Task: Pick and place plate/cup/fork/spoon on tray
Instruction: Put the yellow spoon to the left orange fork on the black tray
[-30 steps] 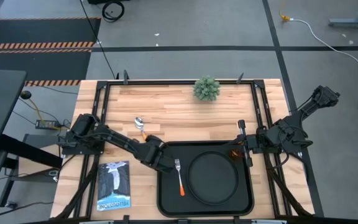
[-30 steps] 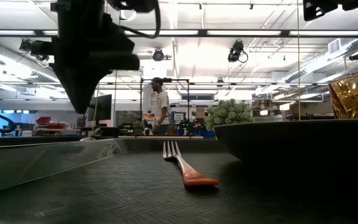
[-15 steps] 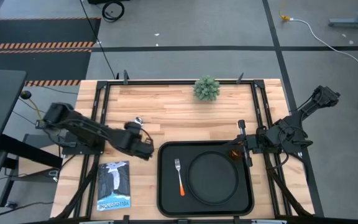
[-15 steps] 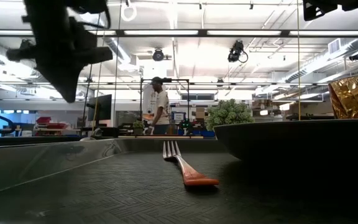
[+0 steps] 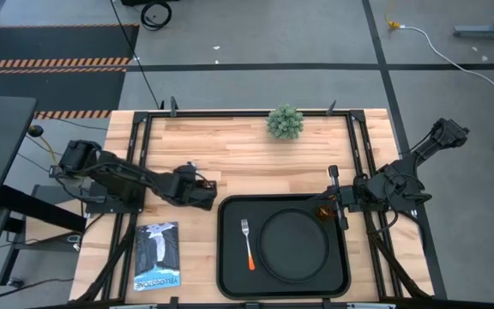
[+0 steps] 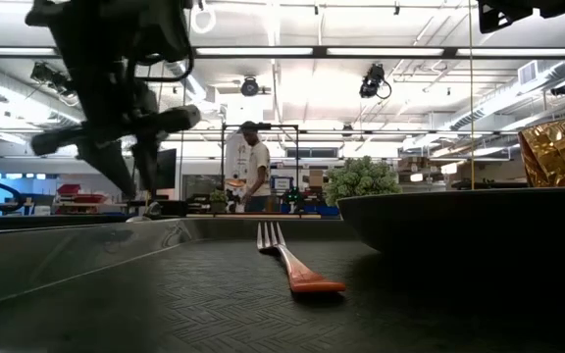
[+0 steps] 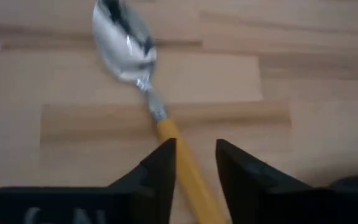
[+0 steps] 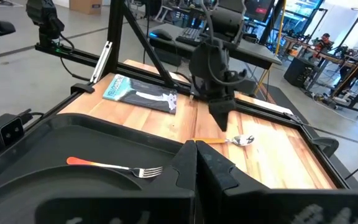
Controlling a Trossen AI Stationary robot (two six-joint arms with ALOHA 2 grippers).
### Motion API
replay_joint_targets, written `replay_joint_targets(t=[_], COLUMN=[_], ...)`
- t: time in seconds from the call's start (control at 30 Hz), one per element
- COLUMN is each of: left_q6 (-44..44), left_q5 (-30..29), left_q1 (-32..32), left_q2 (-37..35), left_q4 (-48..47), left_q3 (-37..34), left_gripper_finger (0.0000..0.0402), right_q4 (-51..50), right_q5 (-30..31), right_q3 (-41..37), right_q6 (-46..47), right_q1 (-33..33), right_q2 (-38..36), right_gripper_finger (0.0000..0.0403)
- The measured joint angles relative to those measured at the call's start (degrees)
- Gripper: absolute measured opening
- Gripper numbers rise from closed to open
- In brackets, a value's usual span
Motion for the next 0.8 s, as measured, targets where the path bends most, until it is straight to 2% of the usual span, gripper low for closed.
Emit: replay_joint_targets(t=[0.13, 0.27, 0.43, 0.6, 0.8], left_q6=[4.47, 13.14, 20.12, 18.97, 7.74], left_q5=[-5.24, -9.76, -10.11, -6.38, -4.55], left_q1=[1.39, 2.67, 4.62, 6.79, 7.81], left_q2=[1.2, 1.25, 1.29, 1.7, 1.7], left_q4=[4.2, 9.29, 16.54, 17.25, 13.05], left_q3=[-0.02, 0.0, 0.02, 0.02, 0.01], left_gripper_finger=[0.0167, 0.0194, 0.02, 0.0188, 0.0173], right_q4=[0.02, 0.02, 0.02, 0.04, 0.02], right_q5=[0.0, -0.16, -0.24, -0.31, -0.42], right_q3=[0.01, 0.01, 0.01, 0.01, 0.01], right_q6=[0.0, 0.11, 0.07, 0.12, 0.11], right_q1=[0.0, 0.0, 0.0, 0.0, 0.0], right_q2=[0.0, 0.0, 0.0, 0.0, 0.0], right_gripper_finger=[0.0006, 0.0006, 0.0006, 0.0006, 0.0006])
